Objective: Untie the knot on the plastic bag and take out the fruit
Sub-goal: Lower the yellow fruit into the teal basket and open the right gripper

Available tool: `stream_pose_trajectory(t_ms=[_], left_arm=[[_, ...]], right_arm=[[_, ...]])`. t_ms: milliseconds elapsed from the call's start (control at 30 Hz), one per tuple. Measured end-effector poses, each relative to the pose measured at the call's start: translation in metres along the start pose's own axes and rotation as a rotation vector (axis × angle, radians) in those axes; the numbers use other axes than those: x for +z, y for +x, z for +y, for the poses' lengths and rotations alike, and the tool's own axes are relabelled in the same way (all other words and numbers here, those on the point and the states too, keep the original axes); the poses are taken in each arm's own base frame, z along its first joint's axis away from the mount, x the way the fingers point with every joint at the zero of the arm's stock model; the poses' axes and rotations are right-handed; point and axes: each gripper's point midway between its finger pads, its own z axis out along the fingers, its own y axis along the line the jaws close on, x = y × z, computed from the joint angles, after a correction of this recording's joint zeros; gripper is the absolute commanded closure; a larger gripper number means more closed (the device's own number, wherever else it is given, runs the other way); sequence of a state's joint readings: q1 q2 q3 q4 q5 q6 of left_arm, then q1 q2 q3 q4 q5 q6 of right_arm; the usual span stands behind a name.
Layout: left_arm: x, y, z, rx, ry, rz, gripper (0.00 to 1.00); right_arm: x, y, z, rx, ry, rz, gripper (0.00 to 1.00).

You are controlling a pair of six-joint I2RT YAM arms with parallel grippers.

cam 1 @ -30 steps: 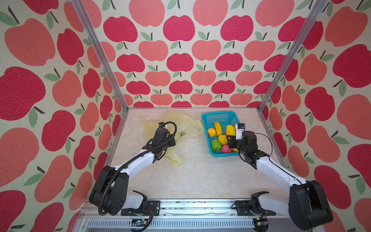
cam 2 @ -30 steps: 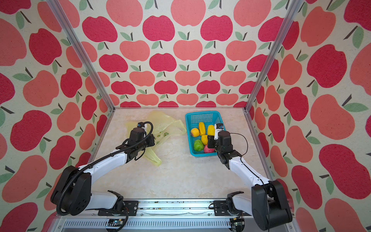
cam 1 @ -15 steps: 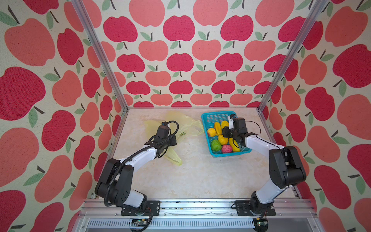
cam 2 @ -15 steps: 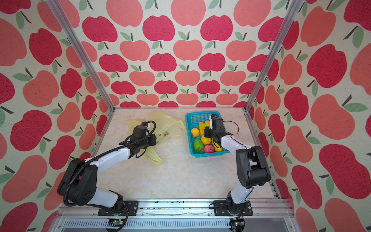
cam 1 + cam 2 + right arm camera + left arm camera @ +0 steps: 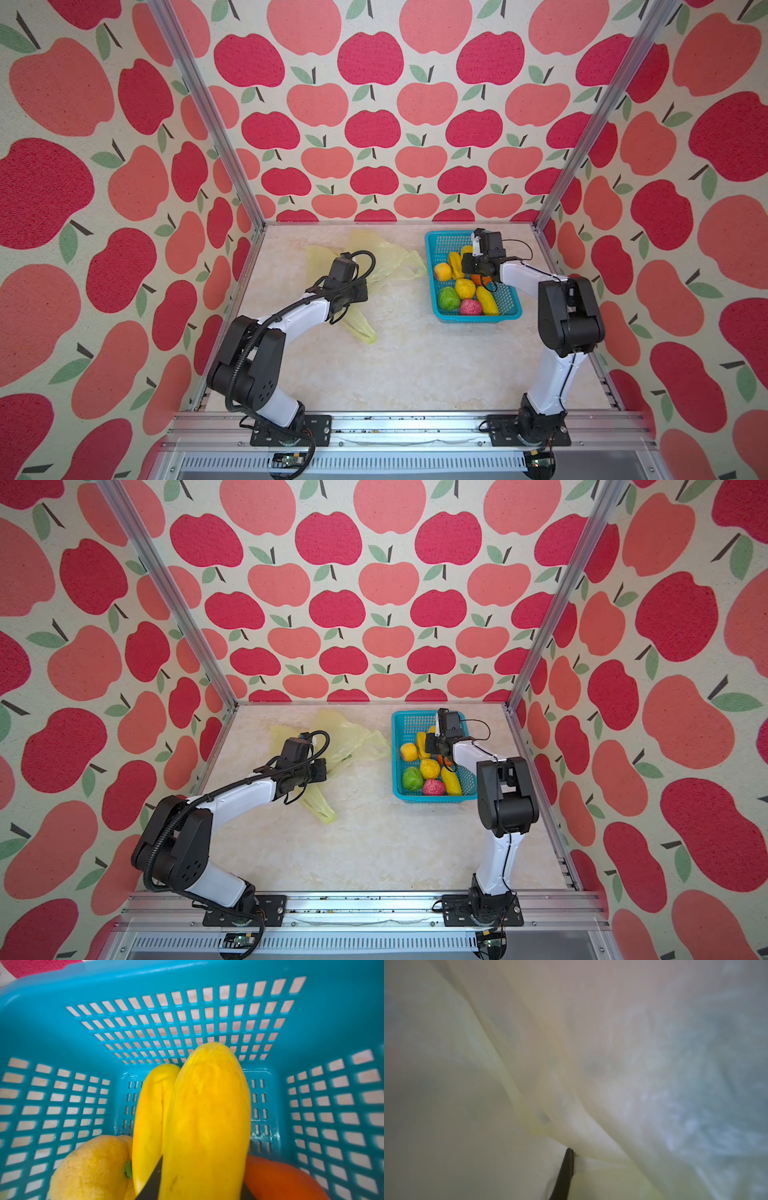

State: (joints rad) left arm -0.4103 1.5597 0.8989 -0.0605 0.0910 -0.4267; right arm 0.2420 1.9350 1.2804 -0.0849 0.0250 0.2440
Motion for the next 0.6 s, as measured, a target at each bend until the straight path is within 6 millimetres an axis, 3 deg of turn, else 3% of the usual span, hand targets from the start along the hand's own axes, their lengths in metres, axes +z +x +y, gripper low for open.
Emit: stream_pose_trajectory(t_ms=[200, 400, 600], left_arm=[[-0.001, 0.0, -0.005, 0.007, 0.006, 0.004, 1.0], [-0.002, 0.003, -0.012, 0.021, 0.011, 0.016, 0.98], [-0.004, -0.003, -0.017, 0.027, 0.015, 0.007, 0.72]], right_arm=[[0.008, -0.002, 0.0, 0.001, 0.006, 0.034, 0.77], [0.006, -0.001, 0.001, -0.002, 0.003, 0.023, 0.48], [-0.001, 0.007, 0.0, -0.003, -0.002, 0.002, 0.23]])
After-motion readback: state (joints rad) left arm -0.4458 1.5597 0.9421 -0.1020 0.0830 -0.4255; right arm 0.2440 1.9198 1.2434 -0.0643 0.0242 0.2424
